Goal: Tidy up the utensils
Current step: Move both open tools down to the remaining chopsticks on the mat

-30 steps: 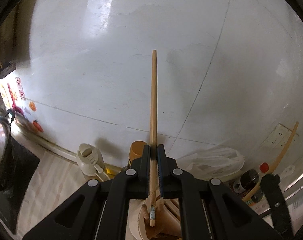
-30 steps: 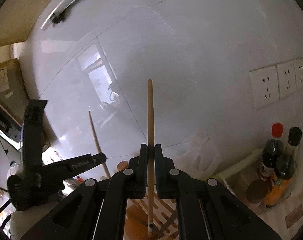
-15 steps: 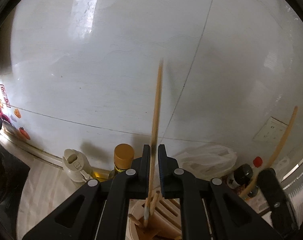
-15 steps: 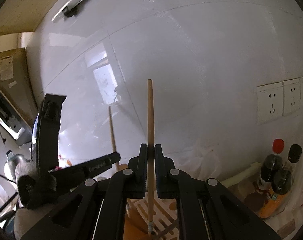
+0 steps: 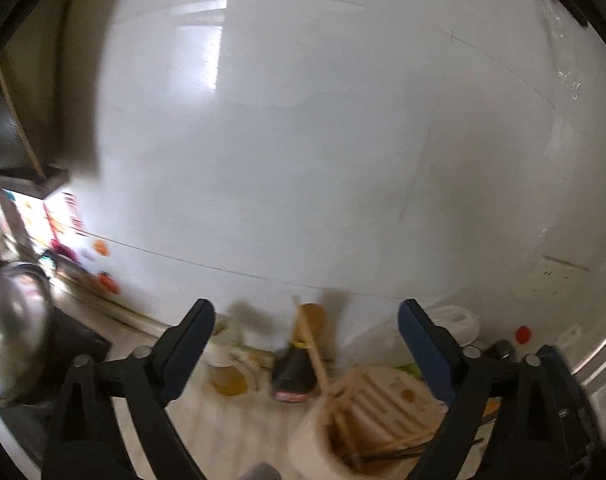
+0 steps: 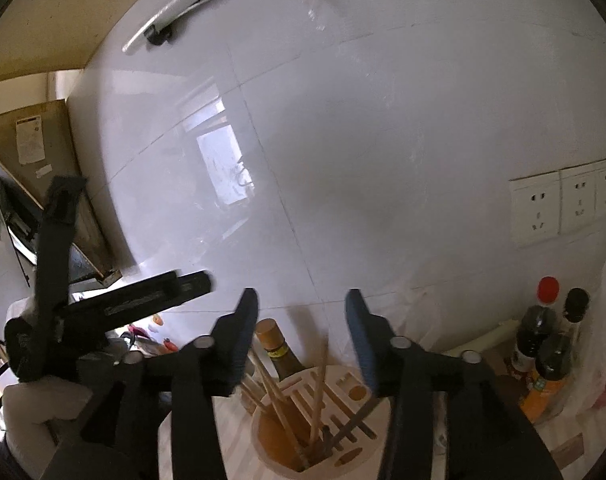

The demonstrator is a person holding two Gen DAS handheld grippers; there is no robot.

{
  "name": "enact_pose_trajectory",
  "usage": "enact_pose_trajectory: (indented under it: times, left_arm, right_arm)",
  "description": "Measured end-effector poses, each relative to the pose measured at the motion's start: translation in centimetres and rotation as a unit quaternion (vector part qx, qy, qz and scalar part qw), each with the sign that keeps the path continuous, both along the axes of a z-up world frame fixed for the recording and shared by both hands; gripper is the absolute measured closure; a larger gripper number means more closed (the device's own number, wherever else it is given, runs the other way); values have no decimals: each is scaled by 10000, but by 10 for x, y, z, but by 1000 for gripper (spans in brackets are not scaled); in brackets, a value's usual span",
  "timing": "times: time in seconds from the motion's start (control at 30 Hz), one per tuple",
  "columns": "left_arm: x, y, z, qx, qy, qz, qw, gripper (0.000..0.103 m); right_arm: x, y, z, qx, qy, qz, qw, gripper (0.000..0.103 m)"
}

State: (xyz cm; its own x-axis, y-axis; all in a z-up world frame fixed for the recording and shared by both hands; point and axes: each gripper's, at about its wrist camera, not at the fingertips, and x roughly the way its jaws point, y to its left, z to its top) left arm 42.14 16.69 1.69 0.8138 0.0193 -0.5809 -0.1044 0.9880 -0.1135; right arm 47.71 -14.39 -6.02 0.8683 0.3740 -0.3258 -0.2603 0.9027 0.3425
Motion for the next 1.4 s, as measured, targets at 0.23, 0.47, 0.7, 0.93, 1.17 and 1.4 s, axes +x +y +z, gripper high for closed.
enact_pose_trajectory:
  times: [0.23,0.47,0.7,0.93,1.17,1.4]
  left_arm:
    - [-38,5,5,453,86,206,9987,0]
    - [-79,4,-14,426,366,251,9981,0]
    - [-107,1,-77,654,1160,288,9907,0]
    - [-120,-1,-183,830,2455,380,9651,0]
    - [-131,-18,-239,905,3066,213,9473,0]
    - [-136,-55,-263,478,3512,-298,9346,8]
  right_arm:
    - [-12,-5,19,-410,562,-354,9970,0]
    - [-43,-25,20,-665,1170,-527,9895,0]
    - [-67,-51,-59,-864,2613,-472,9602,0]
    - [-68,-41,-200,-1128,4371,122,8922,27]
    - [-77,-41,-282,-1603,5083,37,8461,59]
    - [-89,-45,-297,-1916,5124,195,8369,96]
